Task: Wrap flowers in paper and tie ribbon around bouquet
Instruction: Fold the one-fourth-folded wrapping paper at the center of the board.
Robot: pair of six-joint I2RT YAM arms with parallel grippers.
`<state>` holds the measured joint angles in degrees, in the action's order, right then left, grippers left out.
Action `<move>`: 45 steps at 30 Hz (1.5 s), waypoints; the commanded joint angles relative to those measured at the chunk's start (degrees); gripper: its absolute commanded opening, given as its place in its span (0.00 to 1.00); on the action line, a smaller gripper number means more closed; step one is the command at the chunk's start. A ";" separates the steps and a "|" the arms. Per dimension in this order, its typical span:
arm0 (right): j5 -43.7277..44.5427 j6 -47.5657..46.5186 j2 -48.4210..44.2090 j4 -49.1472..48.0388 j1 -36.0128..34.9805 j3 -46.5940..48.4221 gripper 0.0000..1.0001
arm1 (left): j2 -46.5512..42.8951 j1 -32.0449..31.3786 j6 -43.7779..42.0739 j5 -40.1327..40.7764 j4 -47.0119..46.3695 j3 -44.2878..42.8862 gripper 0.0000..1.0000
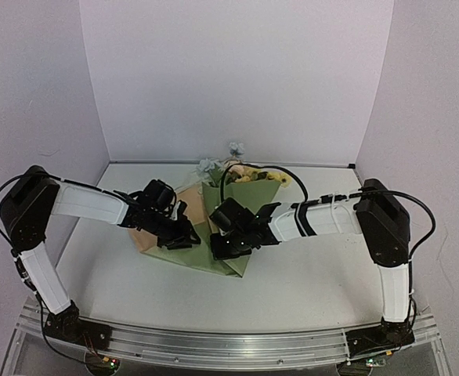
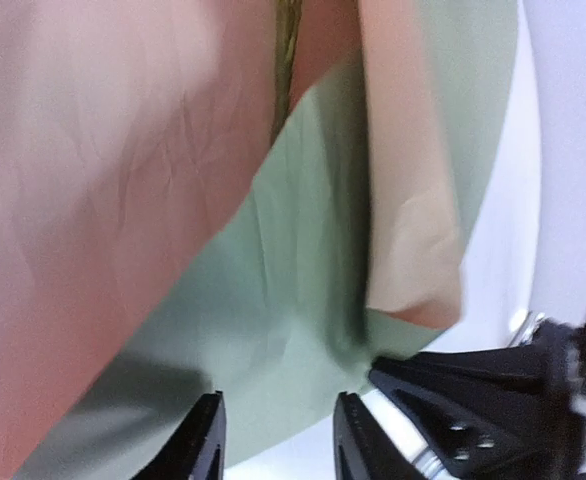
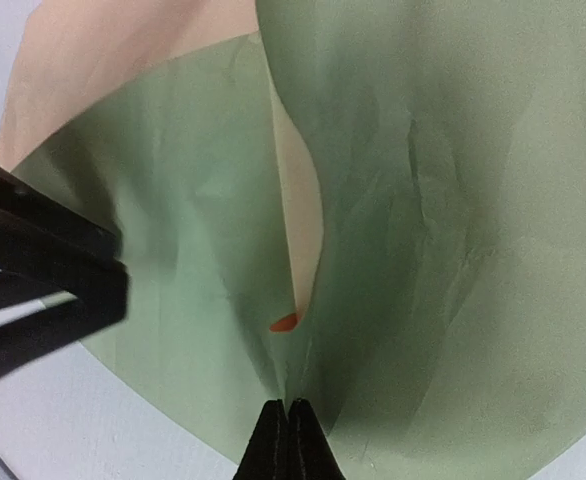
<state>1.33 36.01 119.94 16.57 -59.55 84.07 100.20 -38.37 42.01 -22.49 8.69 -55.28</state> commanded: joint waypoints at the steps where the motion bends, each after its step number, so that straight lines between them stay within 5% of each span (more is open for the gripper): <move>1: -0.50 0.27 0.28 -1.16 -0.33 1.45 0.00 | -6.31 2.77 2.37 0.66 -3.76 -1.16 0.44; 7: -0.47 0.71 0.50 -2.00 -0.35 0.72 0.00 | 0.53 5.45 1.75 -1.77 -4.44 -9.39 0.57; 16: -0.45 0.46 0.65 -2.07 -0.34 0.65 0.00 | 11.16 6.10 0.53 -3.35 -6.02 -17.56 0.58; 20: -0.42 0.41 0.49 -2.07 -0.31 0.51 0.00 | 14.87 6.20 -0.04 -4.40 -6.28 -20.36 0.48; 24: -0.86 0.85 0.03 -2.07 -0.36 0.01 0.00 | 17.39 6.29 -0.52 -4.31 -6.62 -21.35 0.25; 29: -4.01 2.62 -3.13 -3.14 0.36 -3.09 0.23 | 18.97 6.31 -1.58 -3.89 -7.40 -20.91 0.01; 36: -13.62 9.66 -8.95 -15.18 5.64 -13.88 0.45 | 19.36 6.29 -2.11 -3.42 -8.43 -19.75 0.00; 45: -21.03 19.83 -5.18 -29.00 9.14 -22.10 0.33 | 18.19 6.29 -2.12 -0.58 -10.32 -16.82 0.00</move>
<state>-15.62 49.97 113.09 -4.62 -50.56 64.18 119.39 -32.40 40.53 -25.33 1.10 -73.66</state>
